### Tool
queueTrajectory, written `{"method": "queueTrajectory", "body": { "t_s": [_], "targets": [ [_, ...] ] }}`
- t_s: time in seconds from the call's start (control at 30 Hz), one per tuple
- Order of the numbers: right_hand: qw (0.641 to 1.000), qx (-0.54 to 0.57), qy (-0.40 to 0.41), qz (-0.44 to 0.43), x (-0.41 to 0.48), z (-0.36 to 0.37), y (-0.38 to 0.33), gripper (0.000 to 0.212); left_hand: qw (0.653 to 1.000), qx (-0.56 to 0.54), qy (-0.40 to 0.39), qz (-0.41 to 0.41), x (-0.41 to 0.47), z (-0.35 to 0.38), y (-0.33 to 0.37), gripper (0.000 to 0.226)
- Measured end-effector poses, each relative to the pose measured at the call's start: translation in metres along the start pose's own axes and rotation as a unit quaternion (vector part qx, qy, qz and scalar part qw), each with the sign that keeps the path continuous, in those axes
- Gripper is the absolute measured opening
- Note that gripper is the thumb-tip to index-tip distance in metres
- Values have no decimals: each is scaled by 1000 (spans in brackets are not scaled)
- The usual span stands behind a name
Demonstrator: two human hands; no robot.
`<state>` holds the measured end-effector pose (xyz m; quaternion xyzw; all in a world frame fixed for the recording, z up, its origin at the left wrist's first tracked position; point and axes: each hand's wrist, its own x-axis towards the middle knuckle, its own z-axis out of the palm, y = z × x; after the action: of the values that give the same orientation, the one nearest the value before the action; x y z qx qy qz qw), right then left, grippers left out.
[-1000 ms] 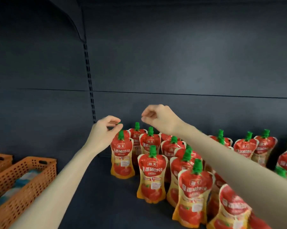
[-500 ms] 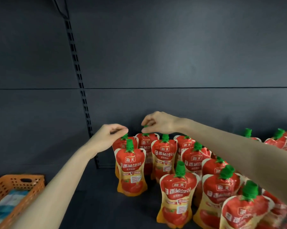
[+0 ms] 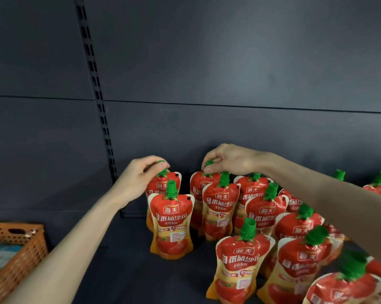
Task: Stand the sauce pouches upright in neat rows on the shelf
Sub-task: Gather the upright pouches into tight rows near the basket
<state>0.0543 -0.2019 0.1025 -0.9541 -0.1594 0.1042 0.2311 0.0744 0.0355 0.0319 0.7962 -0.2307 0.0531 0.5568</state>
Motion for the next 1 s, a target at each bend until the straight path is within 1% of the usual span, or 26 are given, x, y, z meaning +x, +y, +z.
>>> {"method": "queueTrajectory", "body": {
  "t_s": [0.27, 0.4, 0.7, 1.0],
  "targets": [
    [1000, 24, -16, -2, -2, 1, -2, 15, 1000, -5, -11, -8, -1, 0, -1, 18],
    [1000, 27, -13, 4, -3, 2, -4, 18, 1000, -9, -20, -9, -1, 1, -1, 18],
    [1000, 16, -9, 17, -6, 3, -8, 26, 1000, -24, -1, 0, -4, 4, -1, 17],
    [1000, 13, 3, 22, -6, 6, -9, 28, 1000, -8, -29, 2, -3, -1, 0, 21]
  ]
}}
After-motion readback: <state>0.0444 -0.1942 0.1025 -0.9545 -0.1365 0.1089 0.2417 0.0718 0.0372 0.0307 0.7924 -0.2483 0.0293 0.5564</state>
